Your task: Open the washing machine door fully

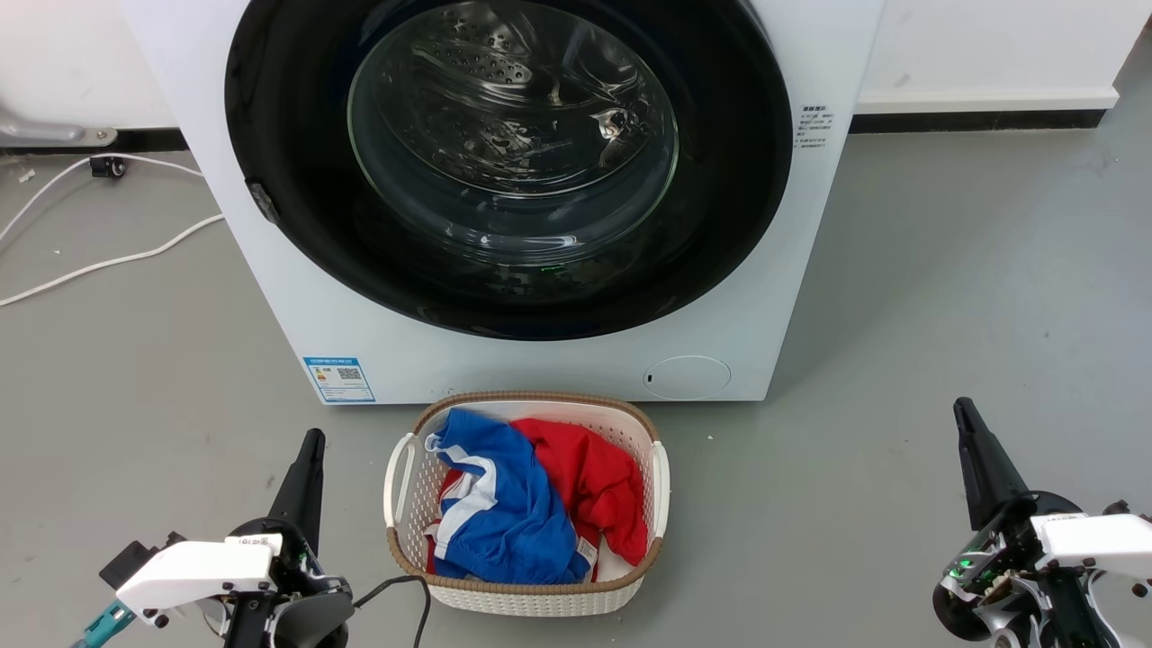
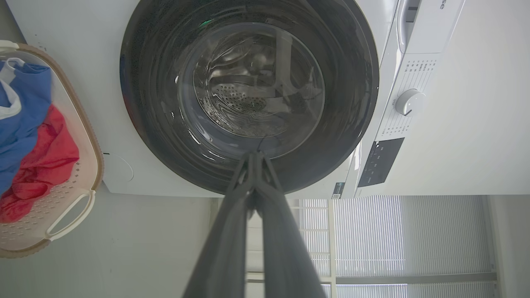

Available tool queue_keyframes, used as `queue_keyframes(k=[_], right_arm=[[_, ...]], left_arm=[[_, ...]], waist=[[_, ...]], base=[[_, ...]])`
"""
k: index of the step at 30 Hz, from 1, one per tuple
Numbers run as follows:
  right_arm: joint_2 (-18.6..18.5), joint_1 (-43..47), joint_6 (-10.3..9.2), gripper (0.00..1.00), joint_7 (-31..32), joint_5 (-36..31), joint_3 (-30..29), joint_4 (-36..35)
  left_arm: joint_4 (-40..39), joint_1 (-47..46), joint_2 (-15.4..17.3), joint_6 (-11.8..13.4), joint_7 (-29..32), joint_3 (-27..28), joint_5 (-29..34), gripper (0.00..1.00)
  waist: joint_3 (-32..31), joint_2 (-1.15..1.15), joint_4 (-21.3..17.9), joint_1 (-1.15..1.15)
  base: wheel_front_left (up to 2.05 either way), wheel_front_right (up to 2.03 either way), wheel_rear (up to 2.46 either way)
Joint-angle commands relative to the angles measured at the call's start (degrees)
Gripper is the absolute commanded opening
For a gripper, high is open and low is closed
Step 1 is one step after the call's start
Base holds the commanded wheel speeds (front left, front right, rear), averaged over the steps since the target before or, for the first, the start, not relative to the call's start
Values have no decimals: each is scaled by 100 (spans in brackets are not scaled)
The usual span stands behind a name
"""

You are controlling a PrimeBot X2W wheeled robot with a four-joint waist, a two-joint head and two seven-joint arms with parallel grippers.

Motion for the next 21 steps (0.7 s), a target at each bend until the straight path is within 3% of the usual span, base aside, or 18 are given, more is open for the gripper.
queue_keyframes(k=[1,21], right_arm=[[16,44,0,0,3,16,-2,-19],[15,44,0,0,1,18,0,-19]], left_arm=[[9,-55,-4,-16,27,17,28,0],[9,-57,-16,-16,36,33,46,0]], waist=[[0,0,0,0],[0,0,0,0]], base=[[0,0,0],[0,0,0]])
